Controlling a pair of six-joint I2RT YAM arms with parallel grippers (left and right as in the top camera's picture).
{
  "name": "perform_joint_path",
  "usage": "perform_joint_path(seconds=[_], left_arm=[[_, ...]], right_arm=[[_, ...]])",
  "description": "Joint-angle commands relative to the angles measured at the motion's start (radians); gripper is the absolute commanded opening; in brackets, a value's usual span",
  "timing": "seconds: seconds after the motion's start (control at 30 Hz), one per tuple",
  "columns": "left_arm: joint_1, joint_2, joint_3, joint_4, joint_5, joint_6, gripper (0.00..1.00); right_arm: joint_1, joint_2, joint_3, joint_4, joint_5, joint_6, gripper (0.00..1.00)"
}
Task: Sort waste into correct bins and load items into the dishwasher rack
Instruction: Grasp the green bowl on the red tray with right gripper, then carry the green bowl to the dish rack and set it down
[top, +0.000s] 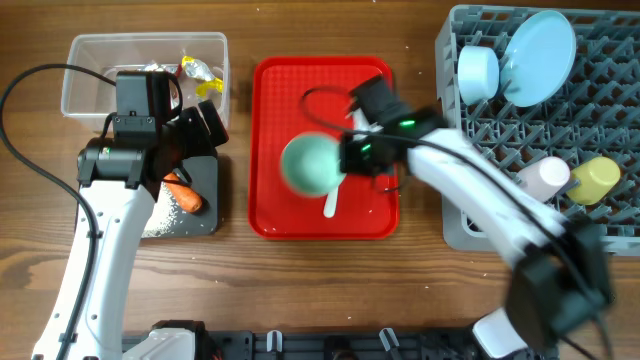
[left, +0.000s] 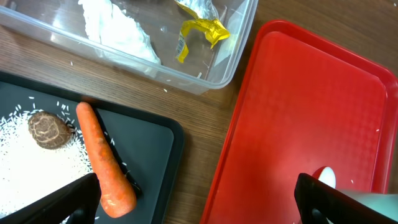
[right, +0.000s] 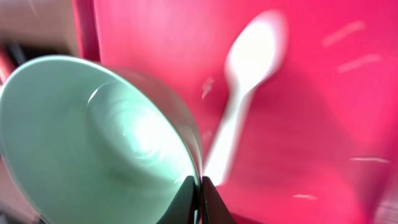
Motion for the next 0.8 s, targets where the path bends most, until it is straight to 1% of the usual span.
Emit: perform_joint_path(seconds=[0.0, 0.07, 0.17, 0.23, 0.37, 0.4, 0.47, 0.53, 0.6, 0.77], left_arm=[[0.005, -0.014, -0.004, 0.003, 0.005, -0.009, 1.0], [0.005, -0.014, -0.004, 0.002, 0.005, -0.009, 1.0], [0.005, -0.014, -0.004, 0.002, 0.005, -0.009, 1.0], [0.005, -0.014, -0.004, 0.002, 0.005, -0.009, 1.0], [0.005, -0.014, -0.004, 0.002, 0.005, -0.009, 1.0], [0.005, -0.014, -0.004, 0.002, 0.005, -0.009, 1.0], [0.005, -0.014, -0.004, 0.002, 0.005, -0.009, 1.0], [0.005, -0.014, -0.004, 0.002, 0.005, -0.009, 1.0], [0.005, -0.014, -0.004, 0.003, 0.005, -0.009, 1.0], [0.005, -0.014, -0.004, 0.003, 0.005, -0.009, 1.0]], right_arm=[[-0.091, -0.194, 0.035, -0.099, 0.48, -0.035, 0.04], [-0.132, -0.256, 0.035, -0.175, 0.76, -0.035, 0.04], [-0.167, -0.263, 0.031, -0.272, 1.186, -0.042, 0.04], [-0.179, -0.241, 0.024, -0.297, 1.38, -0.046, 0.04], [-0.196, -0.195, 0.024, -0.227, 1.46, -0.18, 0.04], [-0.21, -0.181, 0.023, -0.176, 1.46, -0.25, 0.04], [-0.24, -0.121, 0.023, -0.058, 1.422, -0.497, 0.04], [-0.248, -0.067, 0.023, -0.049, 1.432, -0.635, 0.04], [-0.248, -0.003, 0.023, -0.049, 1.471, -0.658, 0.04], [-0.248, 0.076, 0.023, -0.032, 1.471, -0.7, 0.04]])
